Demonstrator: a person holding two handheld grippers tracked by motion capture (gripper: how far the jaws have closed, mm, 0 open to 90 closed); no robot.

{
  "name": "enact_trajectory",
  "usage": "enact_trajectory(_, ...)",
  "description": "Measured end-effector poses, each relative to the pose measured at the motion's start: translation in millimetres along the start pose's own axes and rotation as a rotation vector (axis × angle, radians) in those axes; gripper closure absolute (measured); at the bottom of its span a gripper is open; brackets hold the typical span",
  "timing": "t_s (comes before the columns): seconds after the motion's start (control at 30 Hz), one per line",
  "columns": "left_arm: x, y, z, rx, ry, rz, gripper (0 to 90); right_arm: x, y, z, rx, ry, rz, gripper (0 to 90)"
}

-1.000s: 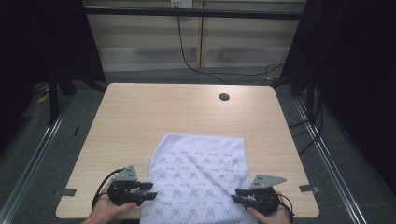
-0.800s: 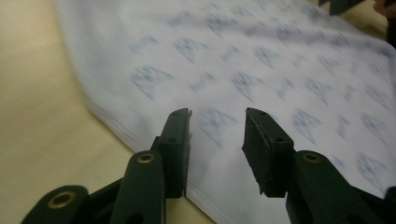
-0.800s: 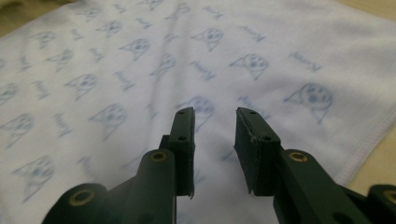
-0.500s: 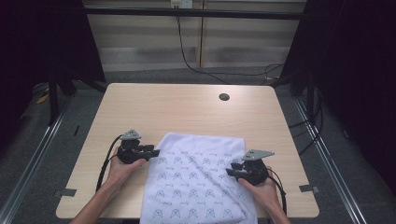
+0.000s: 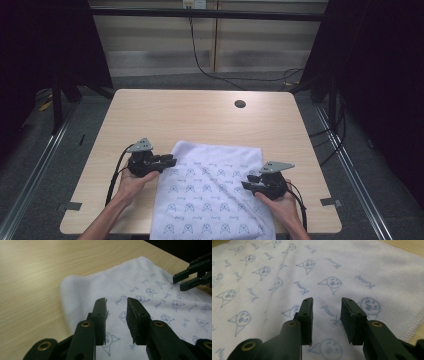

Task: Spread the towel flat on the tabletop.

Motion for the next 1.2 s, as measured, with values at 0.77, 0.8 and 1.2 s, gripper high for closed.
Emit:
enact_trajectory(0.77, 15.2, 23.2, -5.3, 0.009, 0.008, -0.027, 85.2, -1.6, -0.7, -0.6, -0.008, 0.009, 0.0, 61.0)
enact_trajectory(0.8, 12.6, 21.0, -8.1, -0.004, 0.009, -0.019, 84.1, -2.2, -0.9, -0.8, -0.008, 0.009, 0.003, 60.9)
enact_trajectory(1.2, 28.3, 9.1, -3.6, -0.006, -0.056, -0.057, 78.6, -5.7, -2.8, -2.0, -0.014, 0.019, 0.015, 59.2)
Point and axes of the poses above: each handheld gripper's, and its own axes: y roughly forward along the jaws, z roughly out of its underside, x roughly to its left, the point moved 10 cm from there along y, roughly forward along the jaws, and after that the axes turned 4 degrees about -y, right-handed, at the moved point
